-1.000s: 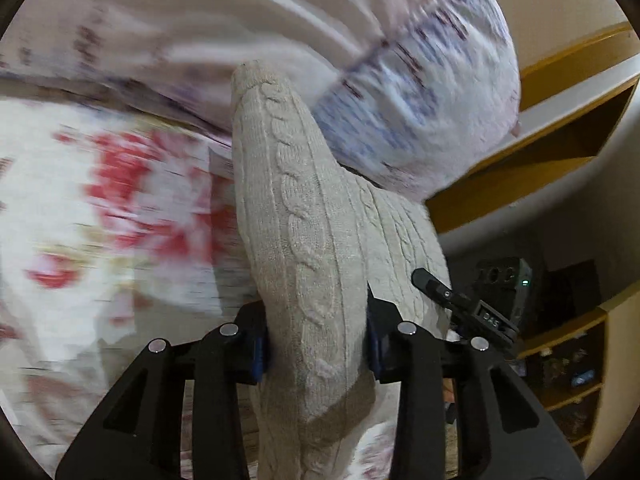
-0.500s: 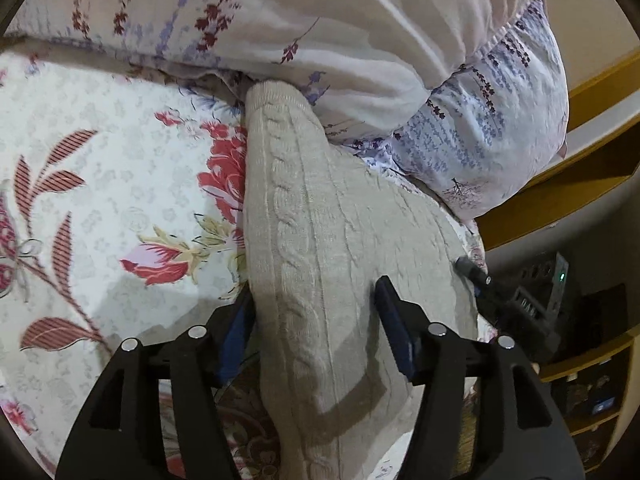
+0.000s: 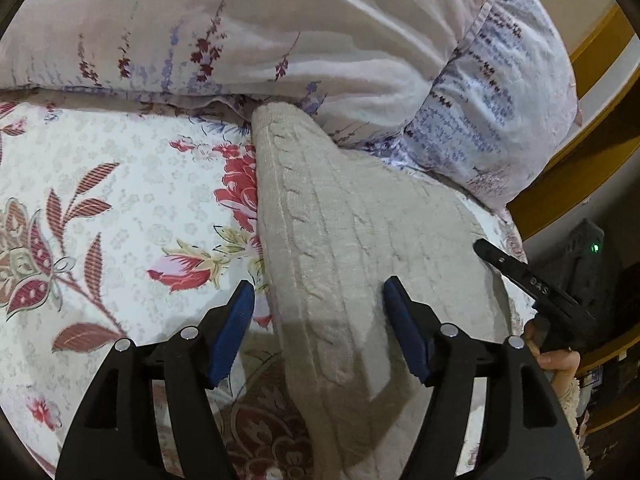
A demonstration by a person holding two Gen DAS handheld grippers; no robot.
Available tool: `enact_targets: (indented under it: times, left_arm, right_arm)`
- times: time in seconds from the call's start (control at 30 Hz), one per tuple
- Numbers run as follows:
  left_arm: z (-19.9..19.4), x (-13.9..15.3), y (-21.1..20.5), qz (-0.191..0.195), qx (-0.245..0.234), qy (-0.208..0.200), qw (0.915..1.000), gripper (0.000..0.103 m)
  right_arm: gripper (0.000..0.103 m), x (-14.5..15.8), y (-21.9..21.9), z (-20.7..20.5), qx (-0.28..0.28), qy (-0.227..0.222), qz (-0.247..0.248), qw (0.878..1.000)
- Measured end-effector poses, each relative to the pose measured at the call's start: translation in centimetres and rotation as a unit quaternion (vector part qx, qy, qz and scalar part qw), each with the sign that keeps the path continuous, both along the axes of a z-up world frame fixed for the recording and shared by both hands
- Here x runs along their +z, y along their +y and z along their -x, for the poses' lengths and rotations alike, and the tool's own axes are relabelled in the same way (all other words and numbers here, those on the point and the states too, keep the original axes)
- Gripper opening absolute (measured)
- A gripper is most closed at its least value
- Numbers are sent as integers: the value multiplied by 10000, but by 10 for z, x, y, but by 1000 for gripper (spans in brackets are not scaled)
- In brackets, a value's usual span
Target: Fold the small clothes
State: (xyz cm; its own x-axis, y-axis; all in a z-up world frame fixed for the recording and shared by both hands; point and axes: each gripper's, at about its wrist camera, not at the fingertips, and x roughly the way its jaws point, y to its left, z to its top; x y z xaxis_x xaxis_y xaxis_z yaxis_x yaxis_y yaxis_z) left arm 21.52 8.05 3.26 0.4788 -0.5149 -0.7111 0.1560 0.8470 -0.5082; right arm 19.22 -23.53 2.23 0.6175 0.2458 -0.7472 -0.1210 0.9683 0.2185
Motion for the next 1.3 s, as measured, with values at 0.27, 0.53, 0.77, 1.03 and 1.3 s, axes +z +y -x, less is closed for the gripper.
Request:
enact_targets:
  times: [0.27,0.53,0.77,1.03,1.3]
  left_arm:
    - [43,14,7,-124,-196,-322,9992,69]
    - [44,-1,-10,-780,-218,-425,9958,76]
    - [76,13,-8,-937,-73,-901,9915,81]
    - [124,11,-19,-1588,101,-1430,9768,102]
    - [137,-6,-37,-1888,87,-990,9770,102]
  right_arm:
    - [38,22,27,74,1103,-601,33,9921]
    - [37,-14,57,81,1101,-108,968,9891]
    - [83,8,54,108,813,-668,957,9898]
    - [100,8,38,150,239,-777,842,9931]
    - [101,-12,43,161,66,-382,993,9943]
